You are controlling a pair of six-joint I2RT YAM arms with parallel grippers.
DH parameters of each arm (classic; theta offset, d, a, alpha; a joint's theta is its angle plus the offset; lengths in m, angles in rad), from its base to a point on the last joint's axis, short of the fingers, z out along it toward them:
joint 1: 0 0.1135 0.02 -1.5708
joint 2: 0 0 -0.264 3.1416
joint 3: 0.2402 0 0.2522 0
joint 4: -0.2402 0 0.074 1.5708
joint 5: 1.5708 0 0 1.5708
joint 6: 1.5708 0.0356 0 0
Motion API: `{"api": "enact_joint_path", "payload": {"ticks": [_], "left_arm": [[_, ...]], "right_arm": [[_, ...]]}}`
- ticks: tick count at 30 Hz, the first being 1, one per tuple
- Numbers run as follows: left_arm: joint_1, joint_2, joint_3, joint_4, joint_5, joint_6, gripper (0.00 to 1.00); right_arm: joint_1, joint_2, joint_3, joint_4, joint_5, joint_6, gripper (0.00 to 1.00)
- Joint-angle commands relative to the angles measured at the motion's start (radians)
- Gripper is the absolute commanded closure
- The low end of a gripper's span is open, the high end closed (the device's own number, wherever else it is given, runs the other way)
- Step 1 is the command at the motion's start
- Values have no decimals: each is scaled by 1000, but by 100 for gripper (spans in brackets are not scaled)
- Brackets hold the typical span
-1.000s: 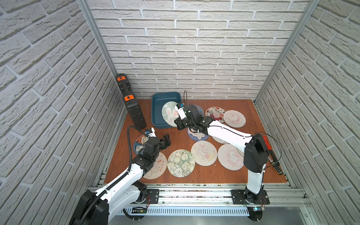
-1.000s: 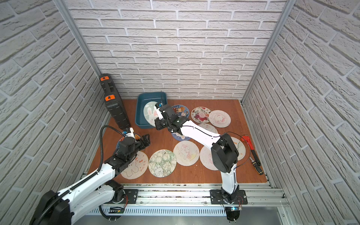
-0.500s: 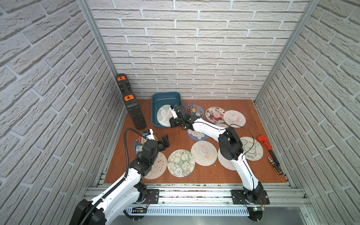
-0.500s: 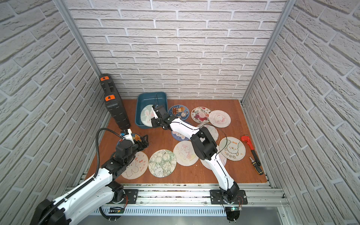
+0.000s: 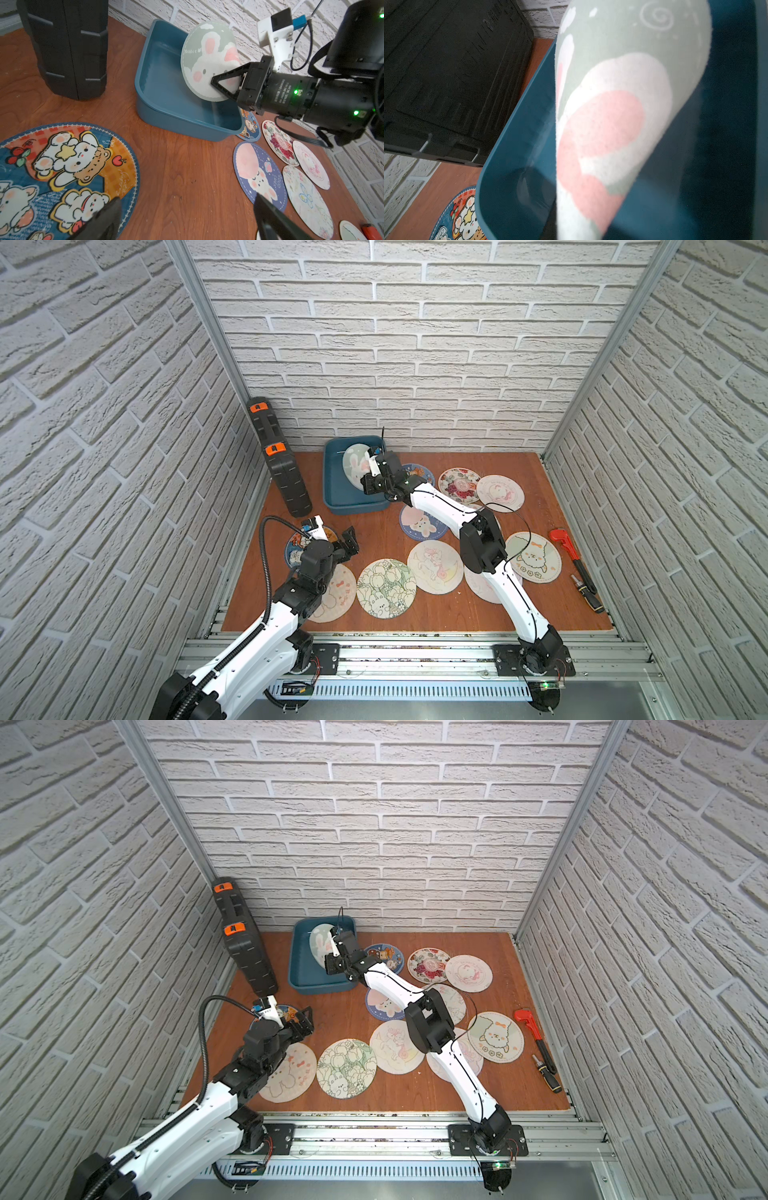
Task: Put the coasters into the storage box
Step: Place the coaster in the storage box.
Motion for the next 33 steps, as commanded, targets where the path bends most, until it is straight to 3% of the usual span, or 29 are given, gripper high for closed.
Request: {"api": "enact_joint_path", "payload": {"ticks": [1,20,33], "left_arm": [[9,-10,-12,33,-19,13,2],[17,-7,-22,32,-30,-5,2],[53,0,8,-114,-79,-81,2]], "right_arm": [[4,20,35,-31,10,-21,87],[4,-19,33,-145,181,-107,50],[4,-179,-129,-91,222,-150,37]]}}
